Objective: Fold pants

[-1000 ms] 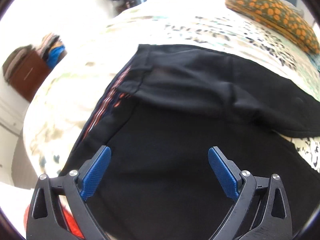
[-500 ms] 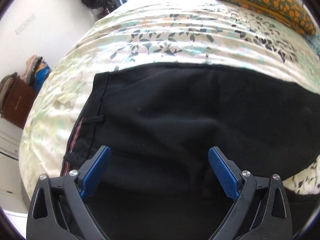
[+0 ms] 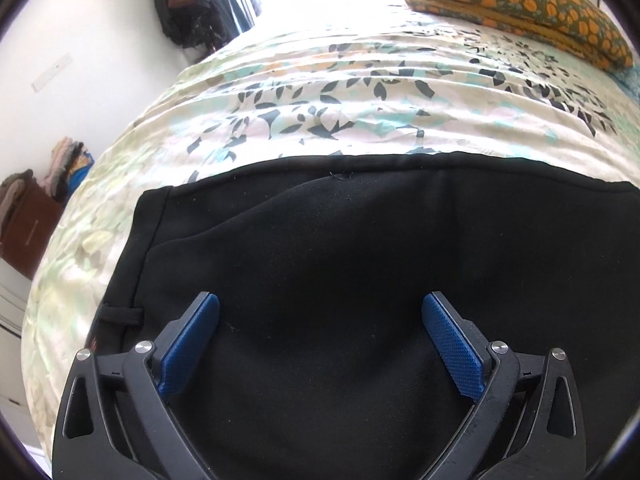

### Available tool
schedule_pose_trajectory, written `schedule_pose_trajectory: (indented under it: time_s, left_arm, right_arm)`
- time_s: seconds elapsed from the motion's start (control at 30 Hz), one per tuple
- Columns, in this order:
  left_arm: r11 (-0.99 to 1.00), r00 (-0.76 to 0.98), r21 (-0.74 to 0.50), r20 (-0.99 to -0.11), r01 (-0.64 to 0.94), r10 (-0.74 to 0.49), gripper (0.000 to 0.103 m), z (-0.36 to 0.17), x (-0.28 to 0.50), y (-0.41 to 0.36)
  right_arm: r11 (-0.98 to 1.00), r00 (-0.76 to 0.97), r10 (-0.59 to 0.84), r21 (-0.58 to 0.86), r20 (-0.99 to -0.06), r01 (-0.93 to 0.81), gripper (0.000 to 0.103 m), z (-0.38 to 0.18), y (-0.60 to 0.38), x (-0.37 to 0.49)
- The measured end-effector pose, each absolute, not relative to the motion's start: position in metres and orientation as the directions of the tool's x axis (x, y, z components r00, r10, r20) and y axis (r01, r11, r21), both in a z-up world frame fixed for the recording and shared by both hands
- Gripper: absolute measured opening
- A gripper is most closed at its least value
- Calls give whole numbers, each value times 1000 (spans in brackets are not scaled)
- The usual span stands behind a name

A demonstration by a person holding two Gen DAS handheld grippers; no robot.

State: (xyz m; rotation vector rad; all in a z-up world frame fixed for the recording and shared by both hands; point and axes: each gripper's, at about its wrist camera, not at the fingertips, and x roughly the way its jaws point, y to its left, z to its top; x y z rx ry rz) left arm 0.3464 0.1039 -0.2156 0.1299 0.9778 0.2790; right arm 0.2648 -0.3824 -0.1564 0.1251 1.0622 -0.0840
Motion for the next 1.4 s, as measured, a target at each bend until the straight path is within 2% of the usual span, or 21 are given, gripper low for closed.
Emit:
schedule_pose_trajectory:
  time_s: [0.1, 0.23, 0.37, 0.47, 0.53, 0.73, 0.8, 0.9, 0.93, 1.07, 1.1, 1.13, 1.17, 1.23, 1.27, 1.4]
  left_arm:
    - [953, 543, 246, -783, -179, 304, 102, -217, 344, 102]
    - [951, 559, 248, -770, -183, 308, 102, -218, 345, 103]
    - [952, 565, 245, -766, -184, 306, 102, -218, 344, 103]
    - [952, 572, 243, -761, -185, 306, 102, -219, 342, 103]
    - [951, 576, 246, -757, -187, 309, 102, -220, 342, 103]
    - [949, 586, 248, -747, -193, 314, 102, -220, 341, 102]
    - [949, 589, 249, -744, -194, 316, 102, -221, 340, 102]
    - [948, 592, 250, -741, -195, 317, 102, -221, 340, 102]
    - [948, 592, 250, -741, -196, 318, 102, -221, 340, 102]
    - [949, 592, 248, -741, -196, 316, 102, -222, 340, 102]
    - [949, 593, 246, -741, -196, 314, 102, -222, 340, 102]
    - [950, 593, 244, -742, -196, 313, 102, -222, 340, 102]
    - [950, 594, 241, -742, -196, 311, 102, -222, 340, 102]
    - [951, 594, 238, -743, -196, 309, 102, -222, 340, 102]
    - [951, 594, 238, -743, -196, 308, 102, -222, 340, 102]
    - [951, 594, 239, -742, -196, 310, 102, -222, 340, 102]
  right_arm:
    - [994, 492, -25, 32, -870, 108, 97, -156, -395, 306]
    - [998, 423, 44, 59, -905, 21, 97, -180, -390, 362]
    - [999, 385, -26, -8, -923, 47, 98, -213, -413, 397]
    - [991, 396, -88, -38, -914, 130, 103, -216, -461, 413]
    - [981, 375, -79, -4, -924, 196, 103, -216, -502, 422]
    - [890, 258, -283, -152, -924, 430, 103, -198, -605, 439]
    - [877, 288, -253, -93, -924, 472, 103, -190, -626, 439]
    - [877, 350, -67, 112, -934, 467, 102, -193, -638, 444]
    - [882, 340, -41, 126, -939, 454, 102, -197, -635, 447]
    - [911, 299, -85, 48, -950, 411, 101, -204, -619, 456]
    - [911, 317, -72, 67, -946, 407, 98, -201, -617, 455]
    - [914, 334, -56, 87, -941, 396, 78, -197, -614, 454]
    - [922, 334, -71, 66, -940, 381, 37, -193, -609, 452]
    - [942, 353, -86, 39, -932, 334, 14, -181, -602, 444]
    - [951, 377, -77, 46, -923, 307, 10, -173, -599, 437]
    - [980, 482, -20, 78, -876, 183, 9, -142, -569, 380]
